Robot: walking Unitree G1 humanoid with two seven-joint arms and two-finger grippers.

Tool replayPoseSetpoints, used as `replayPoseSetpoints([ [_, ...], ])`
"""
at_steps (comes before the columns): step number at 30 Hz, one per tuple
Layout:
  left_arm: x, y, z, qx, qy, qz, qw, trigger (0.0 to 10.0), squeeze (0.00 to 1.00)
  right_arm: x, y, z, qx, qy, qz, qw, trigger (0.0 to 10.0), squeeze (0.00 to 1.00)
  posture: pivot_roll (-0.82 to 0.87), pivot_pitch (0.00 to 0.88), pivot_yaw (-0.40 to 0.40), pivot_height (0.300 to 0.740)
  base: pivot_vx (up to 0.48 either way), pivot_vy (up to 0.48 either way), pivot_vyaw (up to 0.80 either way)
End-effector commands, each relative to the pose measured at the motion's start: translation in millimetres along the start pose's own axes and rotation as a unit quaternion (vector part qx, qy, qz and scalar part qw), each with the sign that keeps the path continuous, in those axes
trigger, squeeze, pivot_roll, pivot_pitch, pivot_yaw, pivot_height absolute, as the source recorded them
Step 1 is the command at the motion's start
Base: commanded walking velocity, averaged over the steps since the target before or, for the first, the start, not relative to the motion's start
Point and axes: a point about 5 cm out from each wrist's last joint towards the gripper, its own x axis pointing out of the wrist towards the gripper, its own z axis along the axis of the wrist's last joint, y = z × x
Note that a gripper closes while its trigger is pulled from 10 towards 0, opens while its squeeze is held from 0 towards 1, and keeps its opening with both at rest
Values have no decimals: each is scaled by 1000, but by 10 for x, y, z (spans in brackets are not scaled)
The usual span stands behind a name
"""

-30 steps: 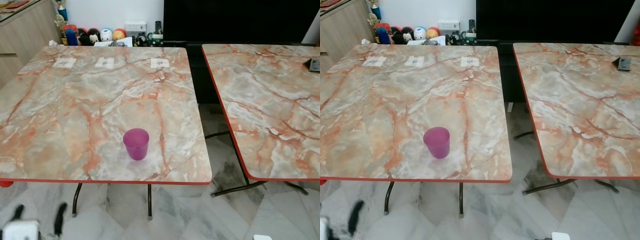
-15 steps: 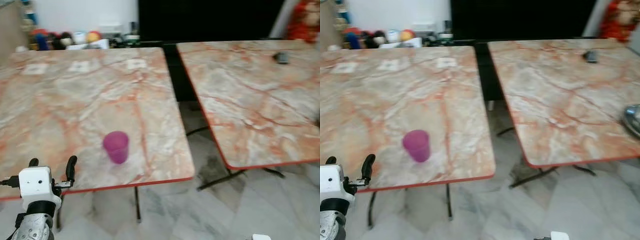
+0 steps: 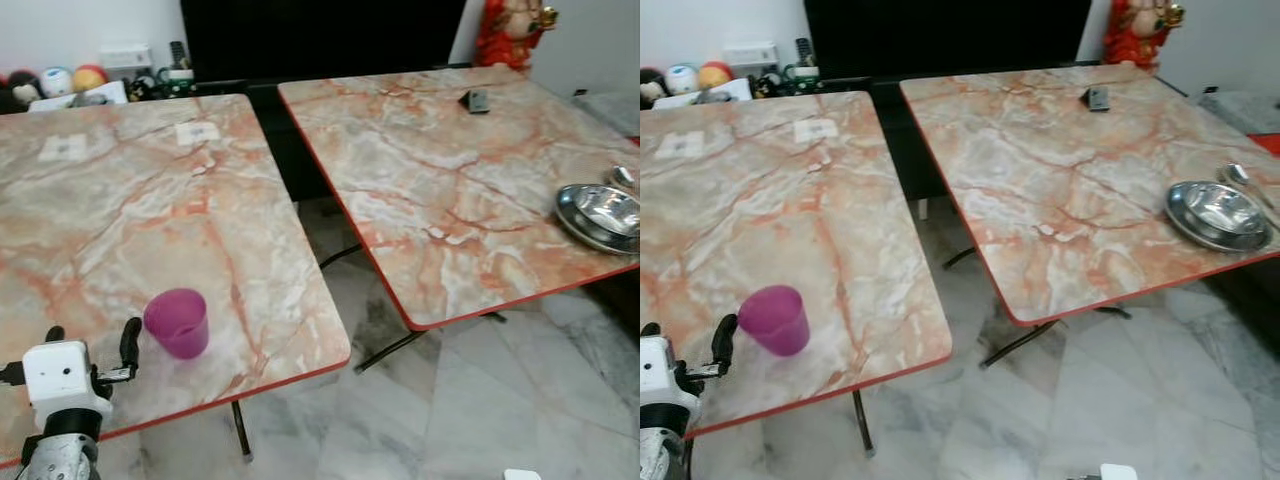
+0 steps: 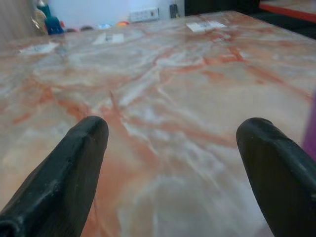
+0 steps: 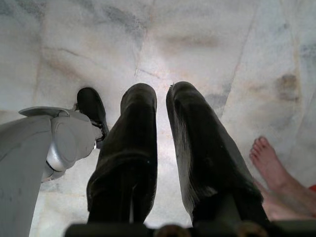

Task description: Setting the table

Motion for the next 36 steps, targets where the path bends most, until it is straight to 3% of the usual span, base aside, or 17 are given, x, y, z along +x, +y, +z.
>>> replayPoseSetpoints([
  [1, -18, 92, 0, 9, -5, 28, 1000, 10000, 0, -11, -33, -20, 1, 2, -2, 1000, 10000, 0, 107, 116, -31, 740, 0, 0, 0],
  [5, -32, 202, 74, 22, -26, 72, 997, 10000, 0, -11, -31, -20, 2, 2, -1, 1000, 10000, 0, 109, 116, -31, 740, 0, 0, 0],
  [12, 14, 187, 253, 7, -68, 73, 995, 10000, 0, -10, -32, -19, 4, 1, -4, 1000, 10000, 0, 111, 114, -30, 740, 0, 0, 0],
  [13, 56, 155, 372, -10, -93, 62, 994, 10000, 0, -10, -34, -19, 7, 0, -6, 1000, 10000, 0, 110, 113, -31, 740, 0, 0, 0],
  [17, 104, 52, 491, -35, -108, 21, 993, 10000, 0, -10, -36, -16, 7, -1, -8, 1000, 10000, 0, 112, 113, -32, 740, 0, 0, 0],
  [18, 105, -84, 563, -43, -110, -28, 993, 10000, 0, -10, -39, -15, 9, -1, -10, 1000, 10000, 0, 110, 112, -32, 740, 0, 0, 0],
  [21, 56, -236, 601, -25, -106, -87, 990, 10000, 0, -12, -44, -16, 13, -3, -13, 1000, 10000, 0, 110, 112, -32, 740, 0, 0, 0],
  [30, 73, -305, 650, -59, -104, -82, 989, 10000, 0, -13, -50, -20, 11, -1, -14, 1000, 10000, 0, 113, 112, -37, 740, 0, 0, -563],
  [36, 71, -327, 664, -64, -97, -86, 989, 10000, 0, -12, -46, -19, 10, -1, -14, 1000, 10000, 0, 111, 112, -36, 740, 0, 438, -788],
])
